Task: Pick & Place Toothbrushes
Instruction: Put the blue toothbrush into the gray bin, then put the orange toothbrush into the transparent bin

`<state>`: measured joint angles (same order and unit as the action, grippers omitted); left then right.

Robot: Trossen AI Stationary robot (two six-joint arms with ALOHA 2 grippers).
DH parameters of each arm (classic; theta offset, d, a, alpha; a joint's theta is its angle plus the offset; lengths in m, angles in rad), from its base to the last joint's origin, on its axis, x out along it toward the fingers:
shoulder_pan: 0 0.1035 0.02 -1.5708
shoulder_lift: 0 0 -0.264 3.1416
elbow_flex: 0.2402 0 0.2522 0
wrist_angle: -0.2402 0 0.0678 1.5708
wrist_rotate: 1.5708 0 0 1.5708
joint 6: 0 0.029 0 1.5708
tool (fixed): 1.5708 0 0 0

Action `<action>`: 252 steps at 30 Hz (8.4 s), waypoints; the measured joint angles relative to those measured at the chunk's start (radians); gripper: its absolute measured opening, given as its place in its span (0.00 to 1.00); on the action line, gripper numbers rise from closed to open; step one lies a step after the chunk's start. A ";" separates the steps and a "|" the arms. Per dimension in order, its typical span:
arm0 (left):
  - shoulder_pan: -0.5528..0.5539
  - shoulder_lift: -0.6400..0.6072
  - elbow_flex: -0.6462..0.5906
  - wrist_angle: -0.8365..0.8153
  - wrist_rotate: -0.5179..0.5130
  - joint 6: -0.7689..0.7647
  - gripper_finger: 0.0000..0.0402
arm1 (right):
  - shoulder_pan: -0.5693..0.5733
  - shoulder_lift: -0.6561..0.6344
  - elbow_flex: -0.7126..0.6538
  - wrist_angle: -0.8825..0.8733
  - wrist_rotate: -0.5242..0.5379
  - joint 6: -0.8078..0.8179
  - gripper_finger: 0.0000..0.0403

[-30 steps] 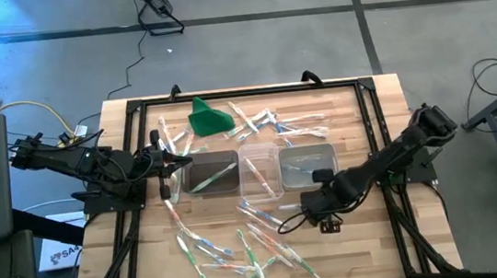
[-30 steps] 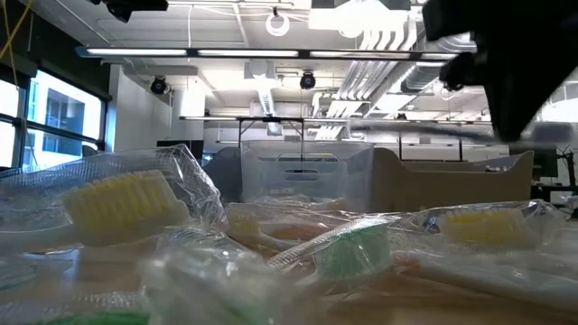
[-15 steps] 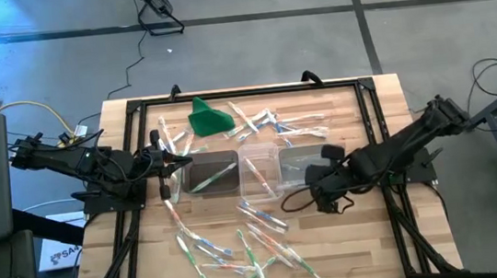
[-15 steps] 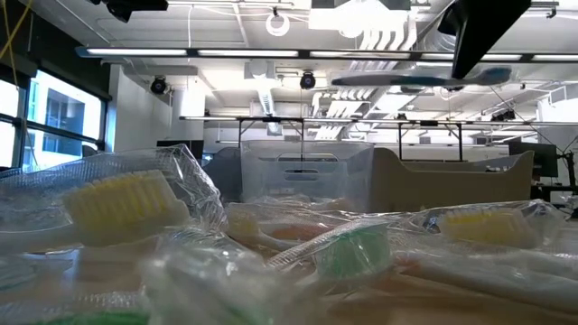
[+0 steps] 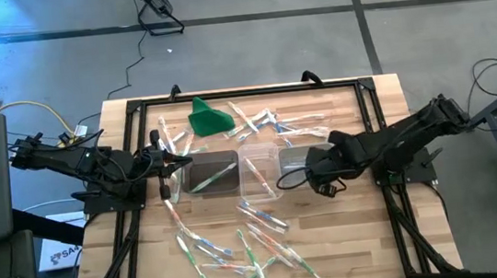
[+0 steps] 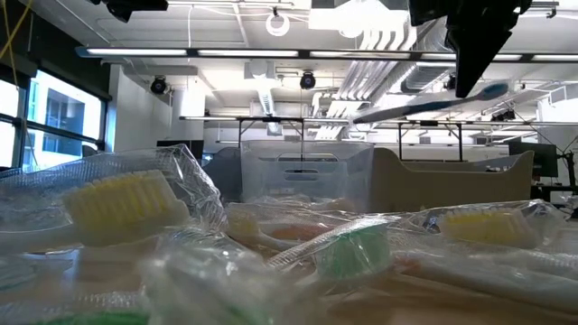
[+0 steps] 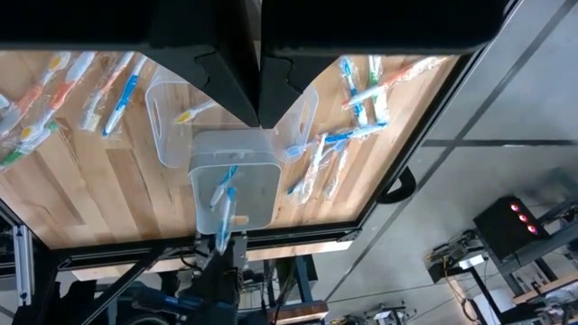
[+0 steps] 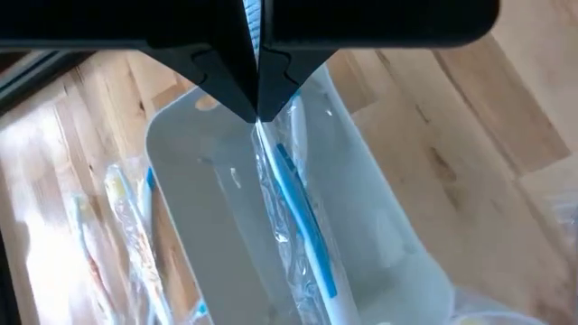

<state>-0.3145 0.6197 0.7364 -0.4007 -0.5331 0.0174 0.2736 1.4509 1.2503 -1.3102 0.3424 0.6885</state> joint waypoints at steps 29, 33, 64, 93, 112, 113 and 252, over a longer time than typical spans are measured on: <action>0.000 0.000 0.000 -0.002 0.000 0.000 0.00 | -0.099 0.047 -0.172 0.148 -0.026 0.181 0.00; 0.000 0.000 0.000 -0.002 0.000 0.000 0.00 | -0.099 0.047 -0.174 0.148 -0.027 0.201 0.00; 0.000 0.000 0.000 -0.003 0.001 -0.022 0.00 | -0.090 0.047 -0.043 0.188 -0.147 0.030 0.01; 0.000 0.000 0.000 -0.013 0.001 -0.079 0.00 | -0.220 0.047 -0.039 0.411 -0.085 -0.324 0.01; 0.000 0.000 0.000 -0.007 -0.012 0.002 0.00 | -0.637 0.047 -0.039 0.478 -0.240 -0.663 0.01; 0.000 0.000 0.000 -0.007 -0.012 0.001 0.00 | -0.658 0.047 -0.039 0.477 -0.254 -0.676 0.01; 0.000 0.000 0.000 0.025 -0.123 0.005 0.00 | -0.909 -0.134 -0.041 0.429 -0.368 -1.035 0.03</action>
<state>-0.3141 0.6194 0.7368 -0.3753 -0.6559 0.0228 -0.6359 1.3168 1.2095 -0.8810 -0.0254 -0.3460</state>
